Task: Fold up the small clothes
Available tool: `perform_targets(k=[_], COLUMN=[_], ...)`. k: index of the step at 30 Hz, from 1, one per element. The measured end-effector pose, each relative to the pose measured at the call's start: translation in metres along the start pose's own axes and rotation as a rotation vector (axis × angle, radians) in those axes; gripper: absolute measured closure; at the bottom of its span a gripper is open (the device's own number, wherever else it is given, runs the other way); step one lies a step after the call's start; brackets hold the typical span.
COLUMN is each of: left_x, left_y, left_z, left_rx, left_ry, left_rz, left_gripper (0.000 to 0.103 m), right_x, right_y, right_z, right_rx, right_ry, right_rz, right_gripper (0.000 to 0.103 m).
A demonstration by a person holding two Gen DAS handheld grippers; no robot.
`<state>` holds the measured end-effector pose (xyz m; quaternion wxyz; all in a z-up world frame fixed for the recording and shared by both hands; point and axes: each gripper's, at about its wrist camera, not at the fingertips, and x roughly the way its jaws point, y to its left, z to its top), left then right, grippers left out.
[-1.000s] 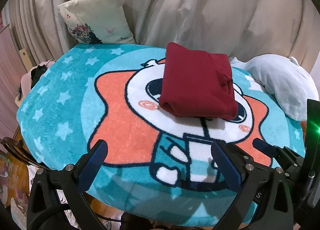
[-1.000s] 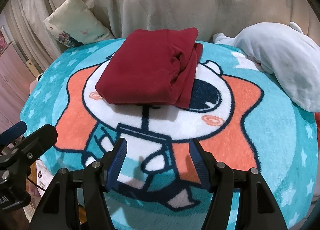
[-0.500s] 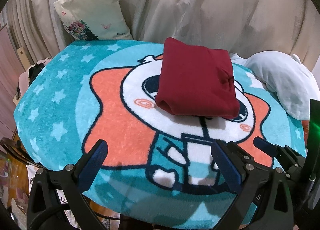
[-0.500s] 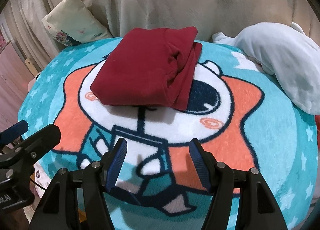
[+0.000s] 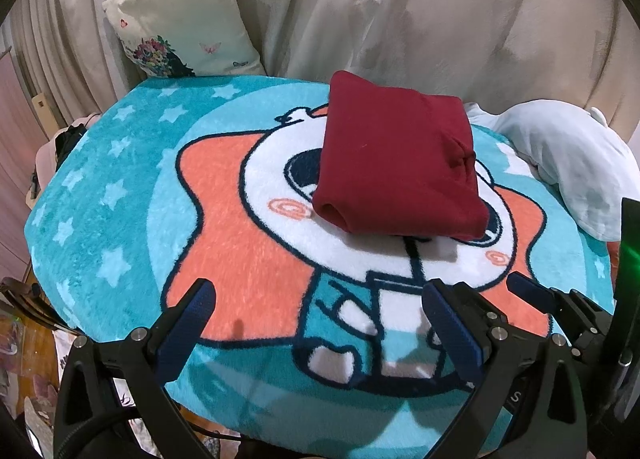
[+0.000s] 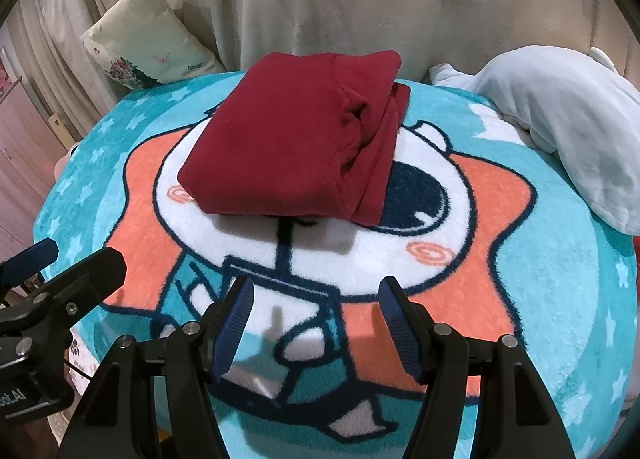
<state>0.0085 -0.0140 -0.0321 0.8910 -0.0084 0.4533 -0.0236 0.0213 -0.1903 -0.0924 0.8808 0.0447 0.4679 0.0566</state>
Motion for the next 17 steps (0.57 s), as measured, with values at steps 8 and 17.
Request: perform_targets(k=[8, 17], left_x=[0.011, 0.018], left_y=[0.006, 0.013], left_z=[0.003, 0.01], left_rx=[-0.011, -0.012], left_ry=[0.022, 0.035], left_rz=[-0.004, -0.014], left_gripper=[0.0, 0.0], right_x=[0.006, 0.015], right_y=[0.007, 0.011], right_z=[0.005, 0.01], right_rx=[-0.014, 0.001], right_ry=[0.004, 0.024], right_rz=[0.001, -0.015], right_gripper=[0.033, 0.033])
